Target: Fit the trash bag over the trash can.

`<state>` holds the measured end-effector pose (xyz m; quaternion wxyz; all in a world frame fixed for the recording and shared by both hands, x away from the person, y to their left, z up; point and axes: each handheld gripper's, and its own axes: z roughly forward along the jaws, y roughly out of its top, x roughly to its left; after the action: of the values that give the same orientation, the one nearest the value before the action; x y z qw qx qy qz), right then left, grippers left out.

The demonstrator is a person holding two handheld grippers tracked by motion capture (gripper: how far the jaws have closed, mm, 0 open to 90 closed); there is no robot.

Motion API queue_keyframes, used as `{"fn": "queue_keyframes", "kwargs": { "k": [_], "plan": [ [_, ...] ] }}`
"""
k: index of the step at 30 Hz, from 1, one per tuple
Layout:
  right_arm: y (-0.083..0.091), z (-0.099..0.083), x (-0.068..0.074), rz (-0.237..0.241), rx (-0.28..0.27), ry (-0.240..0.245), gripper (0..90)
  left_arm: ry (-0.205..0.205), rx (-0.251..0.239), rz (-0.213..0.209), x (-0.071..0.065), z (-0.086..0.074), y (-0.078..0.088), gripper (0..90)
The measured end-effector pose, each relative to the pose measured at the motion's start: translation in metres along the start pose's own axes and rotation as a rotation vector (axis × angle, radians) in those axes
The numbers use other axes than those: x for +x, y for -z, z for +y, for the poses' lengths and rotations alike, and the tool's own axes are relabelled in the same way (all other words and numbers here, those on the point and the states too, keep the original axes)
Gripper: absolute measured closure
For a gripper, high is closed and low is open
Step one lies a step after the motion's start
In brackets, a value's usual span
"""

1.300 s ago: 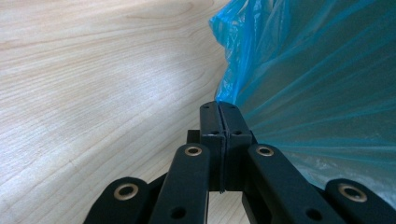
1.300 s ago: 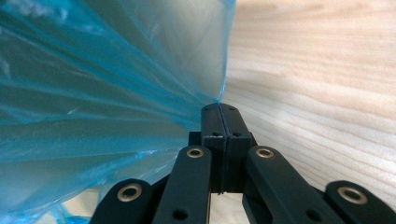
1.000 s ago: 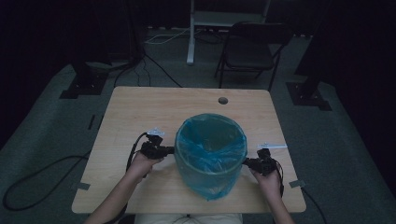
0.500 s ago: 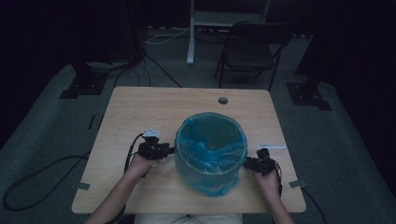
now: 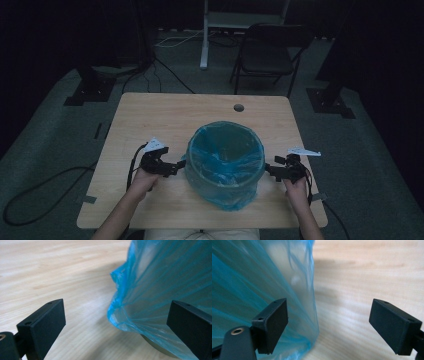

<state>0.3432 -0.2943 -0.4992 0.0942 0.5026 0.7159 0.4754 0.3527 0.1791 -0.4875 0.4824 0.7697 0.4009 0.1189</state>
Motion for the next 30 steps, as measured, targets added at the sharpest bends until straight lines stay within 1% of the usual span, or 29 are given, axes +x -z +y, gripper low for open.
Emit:
{"fn": "queue_keyframes", "kwargs": {
  "k": [1, 2, 3, 4, 6, 7, 8, 9, 10, 11, 15, 16, 18, 19, 20, 21, 22, 23, 25, 26, 27, 28, 30],
  "plan": [
    [0.002, 0.001, 0.0, -0.011, -0.019, 0.005, 15.0, -0.003, -0.032, 0.0, 0.0, -0.001, 0.002, 2.7],
    [0.004, 0.002, 0.0, -0.014, -0.038, 0.007, 14.9, -0.01, -0.058, -0.013, -0.001, -0.003, 0.003, 3.1],
    [0.006, 0.002, 0.0, -0.013, -0.056, 0.011, 15.0, -0.021, -0.095, -0.008, -0.002, -0.005, 0.005, 4.1],
    [0.007, 0.003, -0.001, -0.018, -0.072, 0.014, 15.0, -0.031, -0.134, 0.014, -0.003, -0.007, 0.008, 4.1],
    [0.01, 0.004, -0.001, -0.021, -0.095, 0.018, 15.0, -0.032, -0.179, 0.006, -0.003, -0.009, 0.012, 4.2],
    [0.01, 0.005, -0.001, -0.026, -0.098, 0.025, 15.0, -0.032, -0.184, 0.002, -0.003, -0.009, 0.013, 4.5],
    [0.01, 0.005, -0.001, -0.036, -0.095, 0.034, 15.0, -0.033, -0.188, -0.011, -0.003, -0.01, 0.014, 5.1],
    [0.009, 0.004, 0.0, -0.044, -0.096, 0.042, 15.0, -0.039, -0.173, -0.005, -0.004, -0.01, 0.014, 5.1],
    [0.009, 0.004, 0.0, -0.055, -0.097, 0.052, 15.0, -0.058, -0.167, 0.013, -0.005, -0.01, 0.015, 5.1],
    [0.008, 0.003, 0.001, -0.071, -0.092, 0.064, 15.0, -0.067, -0.17, 0.015, -0.006, -0.01, 0.015, 5.2],
    [0.007, 0.002, 0.004, -0.068, -0.11, 0.092, 15.0, -0.084, -0.176, 0.041, -0.008, -0.008, 0.018, 5.1],
    [0.007, 0.001, 0.005, -0.068, -0.118, 0.101, 15.0, -0.083, -0.174, 0.041, -0.008, -0.008, 0.019, 5.1],
    [0.007, 0.001, 0.006, -0.069, -0.116, 0.105, 15.0, -0.083, -0.176, 0.074, -0.007, -0.008, 0.019, 5.0],
    [0.007, 0.001, 0.006, -0.069, -0.116, 0.105, 15.0, -0.083, -0.176, 0.074, -0.007, -0.008, 0.019, 5.1],
    [0.008, 0.0, 0.007, -0.067, -0.126, 0.111, 15.0, -0.099, -0.176, 0.091, -0.008, -0.009, 0.021, 5.1],
    [0.009, -0.001, 0.008, -0.071, -0.134, 0.113, 14.9, -0.109, -0.179, 0.1, -0.007, -0.01, 0.022, 5.0],
    [0.01, -0.002, 0.008, -0.074, -0.144, 0.117, 14.9, -0.107, -0.181, 0.098, -0.007, -0.011, 0.022, 5.0],
    [0.011, -0.002, 0.007, -0.077, -0.148, 0.117, 15.0, -0.11, -0.179, 0.11, -0.007, -0.011, 0.024, 5.0],
    [0.012, -0.002, 0.007, -0.078, -0.148, 0.116, 14.9, -0.113, -0.188, 0.114, -0.007, -0.012, 0.025, 5.0],
    [0.012, -0.003, 0.006, -0.076, -0.157, 0.117, 14.9, -0.118, -0.188, 0.13, -0.007, -0.013, 0.027, 5.0],
    [0.014, -0.005, 0.005, -0.081, -0.171, 0.118, 14.9, -0.121, -0.189, 0.13, -0.007, -0.014, 0.028, 5.0],
    [0.014, -0.005, 0.005, -0.072, -0.175, 0.117, 14.9, -0.122, -0.184, 0.131, -0.007, -0.014, 0.029, 5.0],
    [0.015, -0.007, 0.005, -0.073, -0.177, 0.123, 14.9, -0.12, -0.183, 0.126, -0.006, -0.015, 0.031, 5.0]
  ]
}}
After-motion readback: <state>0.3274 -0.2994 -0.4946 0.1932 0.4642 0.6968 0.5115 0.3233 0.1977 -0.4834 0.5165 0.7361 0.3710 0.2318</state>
